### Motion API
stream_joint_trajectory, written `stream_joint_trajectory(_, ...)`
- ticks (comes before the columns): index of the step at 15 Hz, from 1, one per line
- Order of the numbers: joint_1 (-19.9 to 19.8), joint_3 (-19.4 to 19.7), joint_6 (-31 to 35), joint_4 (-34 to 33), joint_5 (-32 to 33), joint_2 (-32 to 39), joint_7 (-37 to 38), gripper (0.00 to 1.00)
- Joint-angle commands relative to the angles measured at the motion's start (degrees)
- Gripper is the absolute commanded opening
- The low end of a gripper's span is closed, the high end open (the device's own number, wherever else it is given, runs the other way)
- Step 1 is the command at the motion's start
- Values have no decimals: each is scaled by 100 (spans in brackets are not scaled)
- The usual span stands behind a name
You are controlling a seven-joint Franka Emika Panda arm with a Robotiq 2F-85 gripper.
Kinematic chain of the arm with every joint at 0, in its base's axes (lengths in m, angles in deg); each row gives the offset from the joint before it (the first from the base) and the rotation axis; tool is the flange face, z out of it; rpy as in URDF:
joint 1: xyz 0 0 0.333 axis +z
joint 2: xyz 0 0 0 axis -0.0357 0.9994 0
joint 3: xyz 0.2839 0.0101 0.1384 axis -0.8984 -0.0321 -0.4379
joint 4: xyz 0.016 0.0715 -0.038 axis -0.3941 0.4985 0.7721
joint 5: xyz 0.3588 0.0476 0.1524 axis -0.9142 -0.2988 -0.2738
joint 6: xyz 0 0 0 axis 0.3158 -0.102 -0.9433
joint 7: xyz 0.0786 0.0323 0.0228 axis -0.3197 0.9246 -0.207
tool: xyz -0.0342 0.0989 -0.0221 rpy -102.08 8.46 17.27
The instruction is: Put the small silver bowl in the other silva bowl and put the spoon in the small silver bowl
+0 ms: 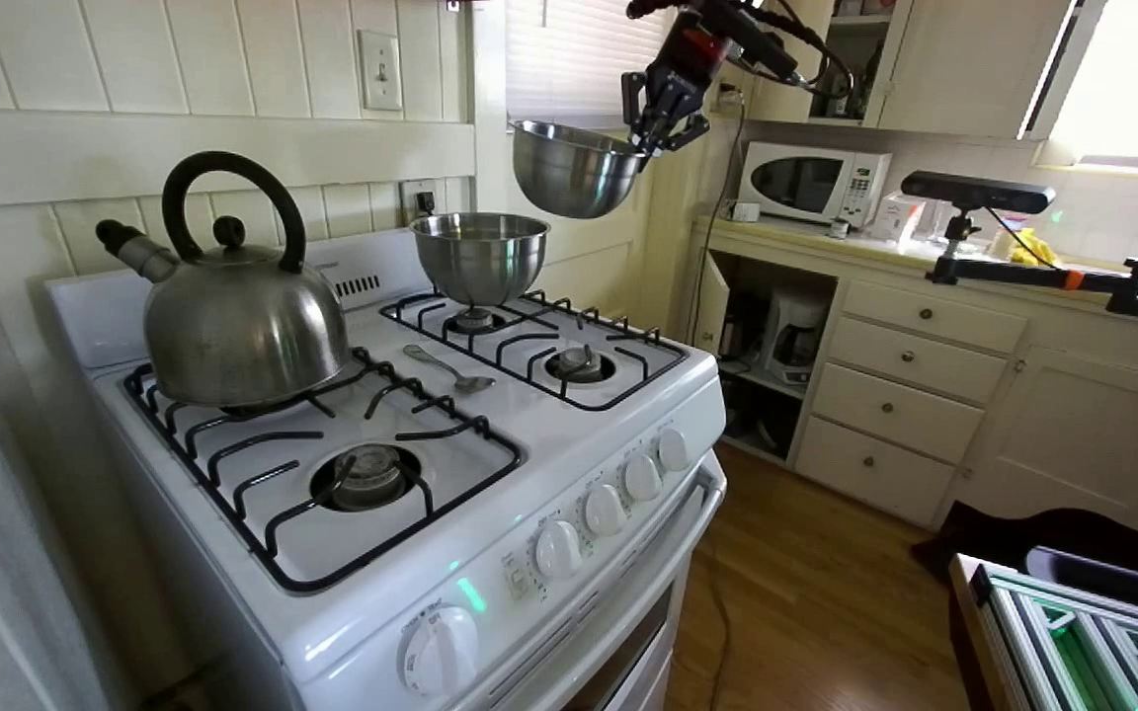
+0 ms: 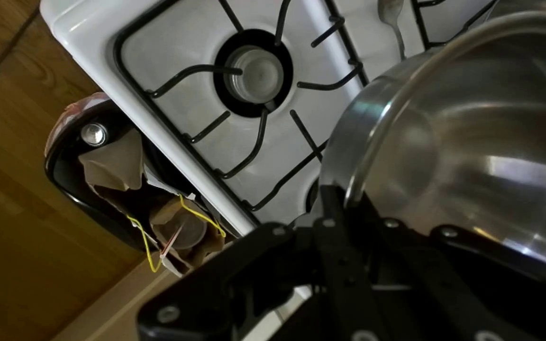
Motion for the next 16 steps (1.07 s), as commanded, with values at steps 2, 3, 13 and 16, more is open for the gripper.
stream_joint_trajectory(2, -10, 12, 182, -153, -276, 125, 588, 2)
stream_joint_trajectory(3, -35, 33, 259, -239, -376, 204, 844, 2)
stream_joint_trajectory(13, -428, -101, 118, -2348, -892, 1747, 2552, 2)
stream_joint_trajectory(16, -397, -129, -285, -3111, -816, 2213, 2597, 2)
